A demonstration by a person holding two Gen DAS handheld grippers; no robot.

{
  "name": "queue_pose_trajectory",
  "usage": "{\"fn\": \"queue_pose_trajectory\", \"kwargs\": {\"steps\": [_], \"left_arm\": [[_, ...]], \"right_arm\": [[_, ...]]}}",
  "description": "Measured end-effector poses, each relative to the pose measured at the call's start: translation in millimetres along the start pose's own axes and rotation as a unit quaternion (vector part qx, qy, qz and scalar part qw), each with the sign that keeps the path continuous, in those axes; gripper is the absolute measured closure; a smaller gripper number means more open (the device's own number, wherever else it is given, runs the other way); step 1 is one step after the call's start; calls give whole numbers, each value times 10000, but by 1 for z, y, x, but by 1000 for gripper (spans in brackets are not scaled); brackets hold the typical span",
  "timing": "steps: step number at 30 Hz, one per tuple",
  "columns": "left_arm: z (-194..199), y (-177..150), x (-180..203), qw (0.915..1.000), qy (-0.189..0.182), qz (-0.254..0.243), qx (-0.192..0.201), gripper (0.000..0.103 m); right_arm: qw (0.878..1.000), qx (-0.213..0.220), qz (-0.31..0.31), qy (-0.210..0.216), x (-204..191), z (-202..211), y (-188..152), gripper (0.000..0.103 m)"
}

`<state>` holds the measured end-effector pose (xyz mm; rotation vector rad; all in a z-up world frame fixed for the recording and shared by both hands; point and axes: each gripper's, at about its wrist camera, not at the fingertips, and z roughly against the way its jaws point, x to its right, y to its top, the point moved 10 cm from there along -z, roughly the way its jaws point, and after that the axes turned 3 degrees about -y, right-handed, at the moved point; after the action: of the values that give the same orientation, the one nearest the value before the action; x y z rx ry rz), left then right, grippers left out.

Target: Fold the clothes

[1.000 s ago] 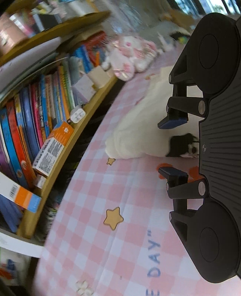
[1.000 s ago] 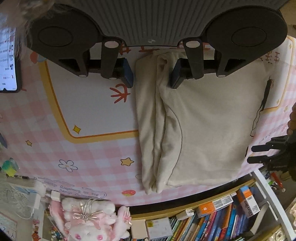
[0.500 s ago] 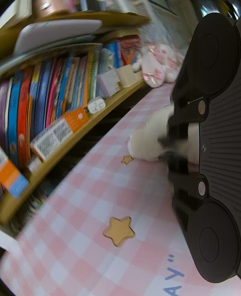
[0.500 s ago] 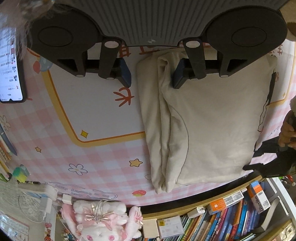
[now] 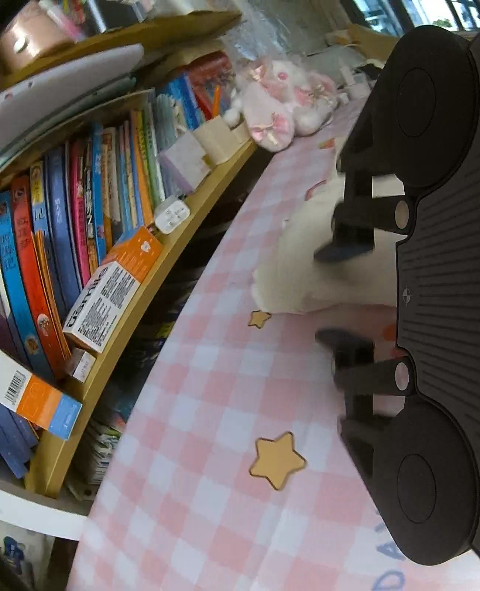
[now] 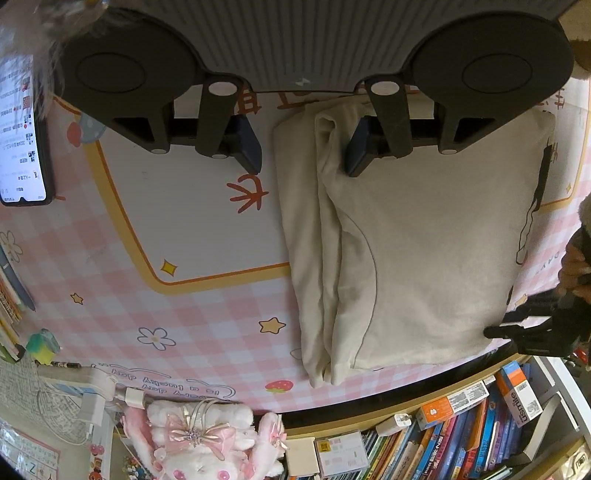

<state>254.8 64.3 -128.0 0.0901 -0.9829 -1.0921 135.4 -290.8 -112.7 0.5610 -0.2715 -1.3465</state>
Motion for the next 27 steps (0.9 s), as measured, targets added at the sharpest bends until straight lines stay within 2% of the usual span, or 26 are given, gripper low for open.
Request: {"fn": "queue_pose_trajectory", "kwargs": {"steps": [7,10,11,12,13,15,19,23,26,27], "left_arm": [[26,-45,10,9990,-367,15,-257,56],[30,-60,14,9991,-301,18,-281,62],[31,-65,15,9992,-265,14,-289,68],[32,-70,17,9993,-229,11,-296,88],[33,-73,18,9995,-159,-42,-281,94],[39,-73,23,9994,76,-288,-185,98],[60,-60,26,9960,398,-753,255,101],[65,-56,0,9985,371,-393,80,101],[68,-63,-4,9999,102,-113,-65,95],[69,-66,-3,9999,14,-90,-81,89]], "right_arm": [[10000,17,-5,-23,0,-1,0,55],[10000,13,-23,-32,0,0,0,55],[10000,12,-30,-38,0,0,-1,55],[10000,12,-41,-48,0,0,-1,55],[10000,12,-59,-59,0,0,0,55],[9999,23,-122,-91,0,1,-1,53],[9996,41,-262,-124,-1,3,-4,54],[9995,71,-251,-161,-5,5,-6,54],[9996,52,-233,-163,-10,5,-10,51],[9995,64,-230,-199,-10,5,-11,50]]}}
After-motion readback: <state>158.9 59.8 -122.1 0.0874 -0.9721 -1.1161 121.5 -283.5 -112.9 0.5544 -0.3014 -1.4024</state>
